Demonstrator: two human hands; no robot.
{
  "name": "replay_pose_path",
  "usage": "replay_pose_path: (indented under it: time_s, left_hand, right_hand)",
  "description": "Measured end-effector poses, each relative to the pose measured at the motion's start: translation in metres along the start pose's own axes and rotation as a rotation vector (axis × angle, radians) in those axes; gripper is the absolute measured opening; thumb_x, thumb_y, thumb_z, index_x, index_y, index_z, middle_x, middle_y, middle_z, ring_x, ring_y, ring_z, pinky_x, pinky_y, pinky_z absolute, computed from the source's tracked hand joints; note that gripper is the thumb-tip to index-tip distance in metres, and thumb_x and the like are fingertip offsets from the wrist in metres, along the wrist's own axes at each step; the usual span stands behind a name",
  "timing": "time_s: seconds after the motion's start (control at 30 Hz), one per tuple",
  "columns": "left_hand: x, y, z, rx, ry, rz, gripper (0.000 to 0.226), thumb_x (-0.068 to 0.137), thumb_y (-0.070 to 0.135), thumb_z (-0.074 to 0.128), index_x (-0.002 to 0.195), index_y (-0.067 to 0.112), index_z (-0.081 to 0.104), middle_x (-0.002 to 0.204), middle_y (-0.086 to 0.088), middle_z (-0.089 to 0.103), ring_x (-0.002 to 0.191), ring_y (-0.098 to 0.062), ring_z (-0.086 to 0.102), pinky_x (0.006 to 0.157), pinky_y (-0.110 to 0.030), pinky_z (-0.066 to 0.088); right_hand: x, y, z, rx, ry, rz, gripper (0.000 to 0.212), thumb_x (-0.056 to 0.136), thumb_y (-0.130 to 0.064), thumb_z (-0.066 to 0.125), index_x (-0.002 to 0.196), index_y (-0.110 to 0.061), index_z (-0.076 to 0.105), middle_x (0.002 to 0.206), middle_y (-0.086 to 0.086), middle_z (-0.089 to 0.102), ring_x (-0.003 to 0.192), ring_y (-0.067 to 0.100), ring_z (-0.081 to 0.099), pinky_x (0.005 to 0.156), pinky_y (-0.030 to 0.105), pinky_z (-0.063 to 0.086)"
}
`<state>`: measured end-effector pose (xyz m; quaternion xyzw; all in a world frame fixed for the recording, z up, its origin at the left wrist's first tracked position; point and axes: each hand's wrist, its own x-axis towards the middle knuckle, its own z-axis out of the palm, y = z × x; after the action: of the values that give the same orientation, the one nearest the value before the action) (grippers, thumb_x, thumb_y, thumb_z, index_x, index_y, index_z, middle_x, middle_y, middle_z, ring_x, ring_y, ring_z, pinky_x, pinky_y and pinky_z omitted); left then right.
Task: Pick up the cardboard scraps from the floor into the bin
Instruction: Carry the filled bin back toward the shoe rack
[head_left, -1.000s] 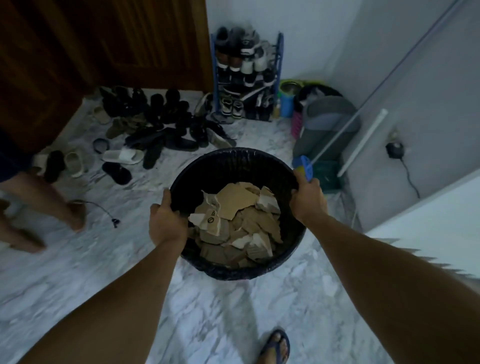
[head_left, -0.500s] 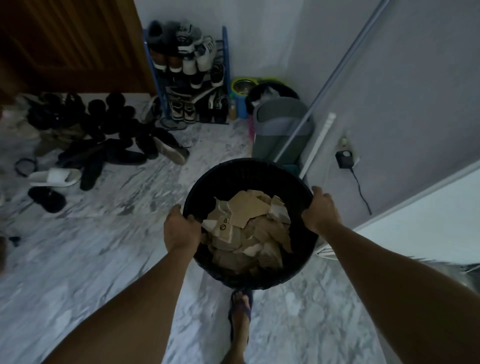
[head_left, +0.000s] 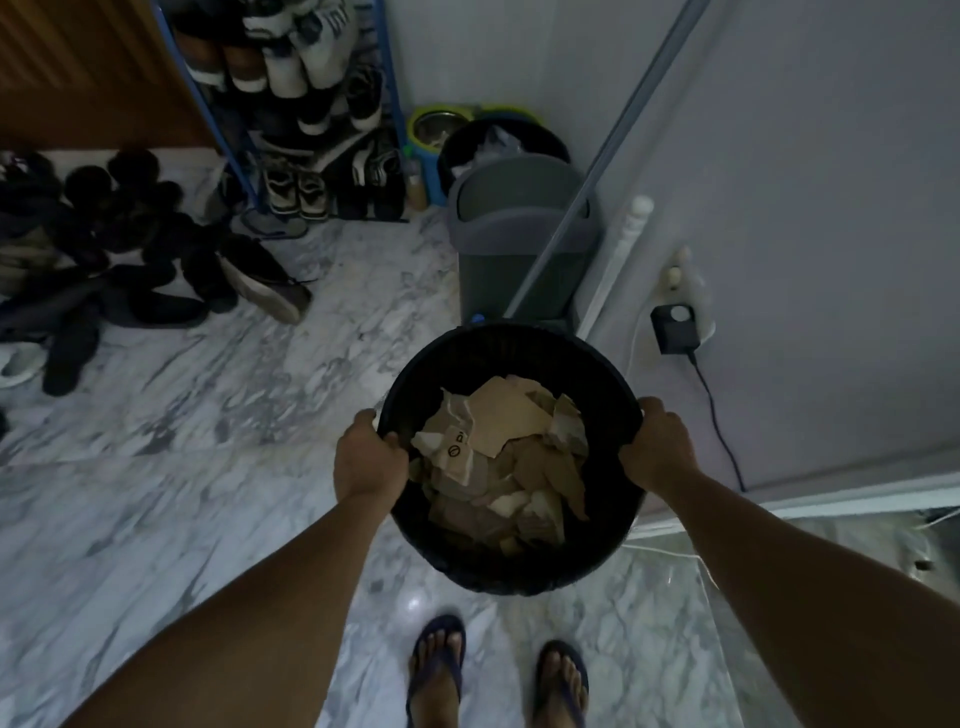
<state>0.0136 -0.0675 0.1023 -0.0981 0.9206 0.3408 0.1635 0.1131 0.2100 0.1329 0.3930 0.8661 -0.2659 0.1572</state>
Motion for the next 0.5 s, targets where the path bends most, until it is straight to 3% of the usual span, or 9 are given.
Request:
replay_pose_path:
  time_s: [0.3,0.4,0.5]
  left_hand:
    - [0.064,-0.028,0.122,0.072,-0.095,-0.004,0.044,0.095,0.014,0.052,0.137,0.007,0.042,0.112,-0.022,0.064,0.099,-0.038,0.062,0.077,-0.042,0.053]
    - [0.08,-0.04,0.158,0.079,-0.118,-0.011,0.034,0.094,0.012,0.053,0.127,0.005,0.049,0.104,-0.019,0.064,0.094,-0.036,0.061,0.073,-0.038,0.05]
    - [0.089,-0.052,0.185,0.094,-0.126,-0.026,0.02,0.092,0.011,0.055,0.112,0.006,0.058,0.093,-0.014,0.063,0.086,-0.032,0.061,0.068,-0.033,0.047]
  right_hand:
    - [0.135,0.068,0.07,-0.015,-0.034,-0.03,0.038,0.082,-0.002,0.061,0.118,0.005,0.049,0.116,0.027,0.056,0.104,0.041,0.058,0.077,0.033,0.045]
    - [0.17,0.089,0.095,-0.027,-0.035,-0.039,0.03,0.083,-0.006,0.061,0.111,0.004,0.054,0.112,0.026,0.059,0.1,0.038,0.06,0.073,0.031,0.045]
    - [0.193,0.104,0.114,-0.037,-0.012,-0.035,0.036,0.083,-0.008,0.064,0.116,0.005,0.055,0.113,0.025,0.06,0.103,0.038,0.06,0.077,0.032,0.047]
